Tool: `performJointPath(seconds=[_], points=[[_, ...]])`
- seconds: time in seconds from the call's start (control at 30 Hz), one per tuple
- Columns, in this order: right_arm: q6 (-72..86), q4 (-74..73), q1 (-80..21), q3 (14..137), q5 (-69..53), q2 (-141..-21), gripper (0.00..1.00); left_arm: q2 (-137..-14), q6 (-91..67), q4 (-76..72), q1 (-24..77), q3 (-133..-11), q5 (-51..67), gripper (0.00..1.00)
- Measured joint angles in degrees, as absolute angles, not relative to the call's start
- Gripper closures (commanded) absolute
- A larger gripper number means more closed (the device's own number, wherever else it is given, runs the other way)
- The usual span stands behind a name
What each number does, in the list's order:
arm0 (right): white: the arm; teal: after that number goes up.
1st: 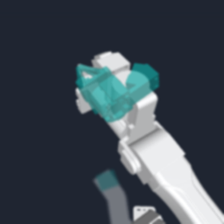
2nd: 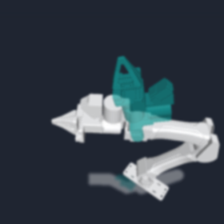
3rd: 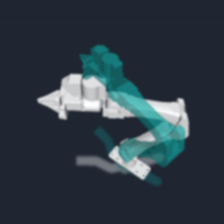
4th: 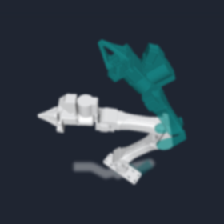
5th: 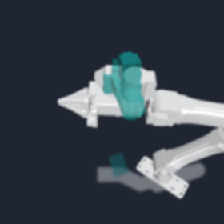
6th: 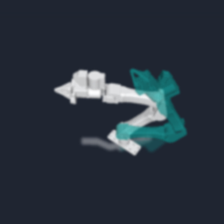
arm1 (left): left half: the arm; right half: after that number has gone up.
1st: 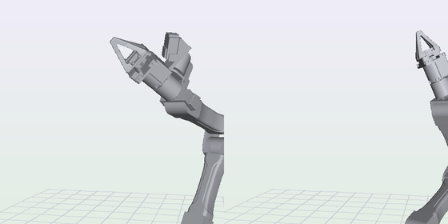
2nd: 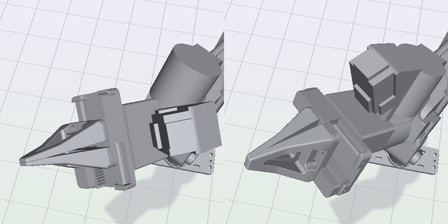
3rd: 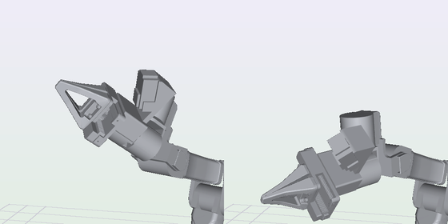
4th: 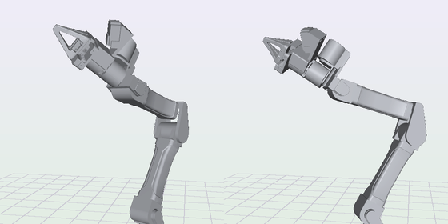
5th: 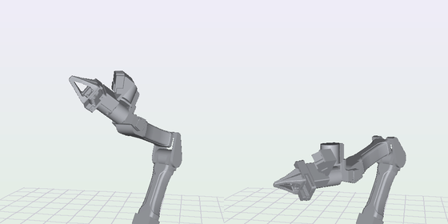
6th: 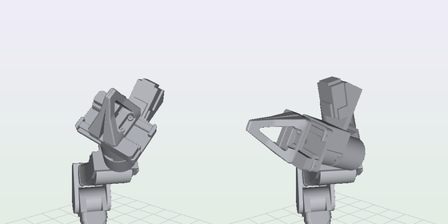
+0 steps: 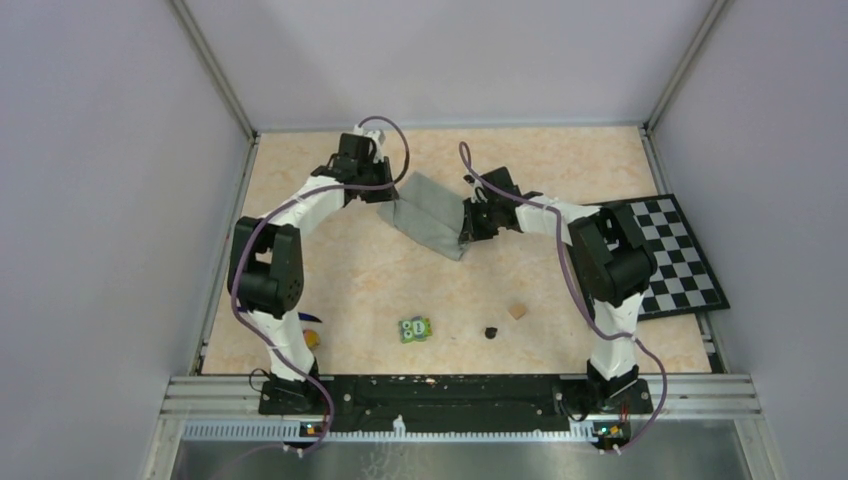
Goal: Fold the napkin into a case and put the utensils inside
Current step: Smooth out the 2/3-rectangle-folded napkin at the center of the board.
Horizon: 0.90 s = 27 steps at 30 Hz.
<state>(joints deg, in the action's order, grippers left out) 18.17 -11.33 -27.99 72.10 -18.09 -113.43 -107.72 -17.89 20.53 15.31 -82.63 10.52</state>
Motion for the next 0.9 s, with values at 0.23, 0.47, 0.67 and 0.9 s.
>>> performJointPath(seconds=[0.23, 0.47, 0.67, 0.9], points=[[18.7, -11.2, -28.0, 72.1, -17.8, -113.4, 1.0, -111.0, -22.5, 13.0, 13.6, -78.2, 19.9, 0.87], [18.4, -12.1, -28.3, 72.9, -16.5, -113.2, 0.64, -119.5, -25.3, 9.0, 10.4, -79.3, 23.4, 0.9], [16.8, -14.1, -29.9, 76.0, -15.4, -111.5, 0.59, -120.2, -25.8, 7.0, 9.8, -79.8, 23.5, 0.9], [21.6, -6.7, -30.3, 82.7, -31.8, -118.0, 0.57, -120.3, -25.8, 6.9, 9.8, -79.8, 23.0, 0.91]])
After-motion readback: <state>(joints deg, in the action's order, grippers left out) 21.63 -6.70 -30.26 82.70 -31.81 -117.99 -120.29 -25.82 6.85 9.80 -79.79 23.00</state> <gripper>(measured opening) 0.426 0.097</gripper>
